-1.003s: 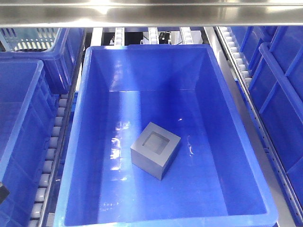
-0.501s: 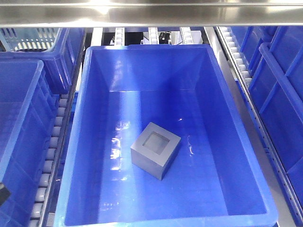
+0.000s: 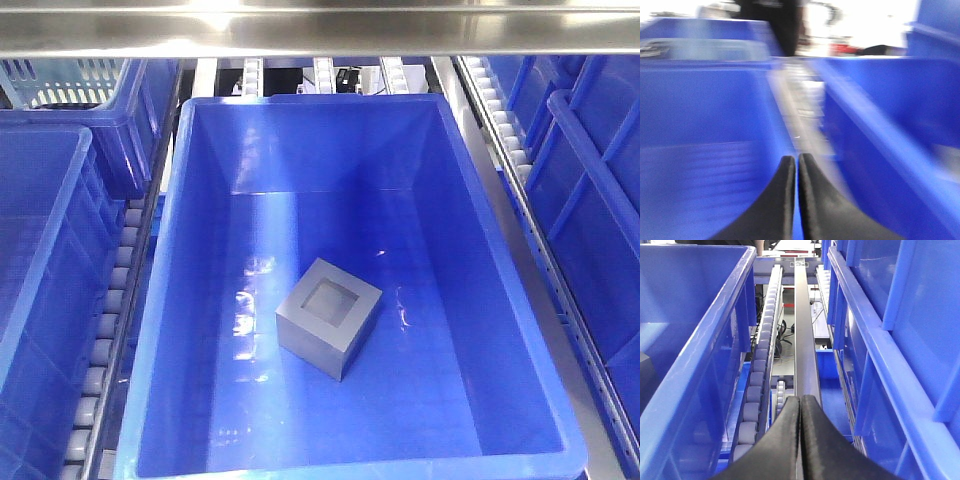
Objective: Sort gray base to blue bin
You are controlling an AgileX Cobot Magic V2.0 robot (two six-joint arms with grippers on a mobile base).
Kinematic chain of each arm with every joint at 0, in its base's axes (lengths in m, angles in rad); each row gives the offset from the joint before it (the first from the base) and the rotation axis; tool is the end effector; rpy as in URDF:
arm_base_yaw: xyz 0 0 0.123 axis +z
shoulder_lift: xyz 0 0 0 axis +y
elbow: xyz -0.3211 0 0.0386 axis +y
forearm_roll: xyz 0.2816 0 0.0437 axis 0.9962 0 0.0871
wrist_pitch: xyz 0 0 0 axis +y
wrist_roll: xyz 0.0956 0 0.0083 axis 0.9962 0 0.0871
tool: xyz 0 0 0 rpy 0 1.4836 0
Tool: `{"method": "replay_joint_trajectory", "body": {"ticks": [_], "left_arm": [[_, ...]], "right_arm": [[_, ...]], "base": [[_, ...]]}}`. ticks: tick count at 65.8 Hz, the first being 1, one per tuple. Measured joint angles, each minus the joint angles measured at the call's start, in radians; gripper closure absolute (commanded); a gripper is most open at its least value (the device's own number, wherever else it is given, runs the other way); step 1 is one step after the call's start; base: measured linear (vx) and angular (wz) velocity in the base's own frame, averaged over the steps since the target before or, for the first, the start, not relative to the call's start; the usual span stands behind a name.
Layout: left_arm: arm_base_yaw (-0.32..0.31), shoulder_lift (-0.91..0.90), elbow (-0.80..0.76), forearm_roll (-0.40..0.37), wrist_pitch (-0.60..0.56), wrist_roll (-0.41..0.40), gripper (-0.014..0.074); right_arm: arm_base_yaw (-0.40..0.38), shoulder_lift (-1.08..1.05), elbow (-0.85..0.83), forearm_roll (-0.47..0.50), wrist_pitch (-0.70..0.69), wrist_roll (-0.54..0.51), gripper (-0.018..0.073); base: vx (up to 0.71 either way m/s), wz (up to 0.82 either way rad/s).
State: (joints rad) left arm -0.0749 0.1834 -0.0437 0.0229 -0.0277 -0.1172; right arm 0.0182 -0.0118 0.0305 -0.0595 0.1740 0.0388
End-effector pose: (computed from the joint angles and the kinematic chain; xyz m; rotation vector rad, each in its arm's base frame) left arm 0.0720 -0.0055 0.2211 -0.0150 1.5971 -0.1322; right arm 0.0563 0.0000 0.1861 -0.0241 1.6758 -0.0098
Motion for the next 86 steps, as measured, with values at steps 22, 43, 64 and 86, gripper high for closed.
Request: {"method": "replay_joint_trajectory", "body": {"ticks": [22,43,64,86], "left_arm": [[0.111,-0.169,0.07,0.005,0.028,0.003,0.0602],[0.109,-0.193,0.07,0.023,0.091,0.004,0.0602],[0.068,-0.193,0.07,0.023,0.104,0.004,0.0602],[0.068,-0.193,0.07,0.023,0.105,0.004,0.0602]], "right_arm": [[0.0,0.0,0.0,0.0,-0.001,0.0,0.0568],[0.0,0.0,0.0,0.0,0.0,0.0,0.0568],[0.0,0.0,0.0,0.0,0.0,0.0,0.0568],[0.0,0.0,0.0,0.0,-0.001,0.0,0.0568]], "base": [[0.0,0.0],[0.0,0.0],[0.0,0.0],[0.0,0.0]]}}
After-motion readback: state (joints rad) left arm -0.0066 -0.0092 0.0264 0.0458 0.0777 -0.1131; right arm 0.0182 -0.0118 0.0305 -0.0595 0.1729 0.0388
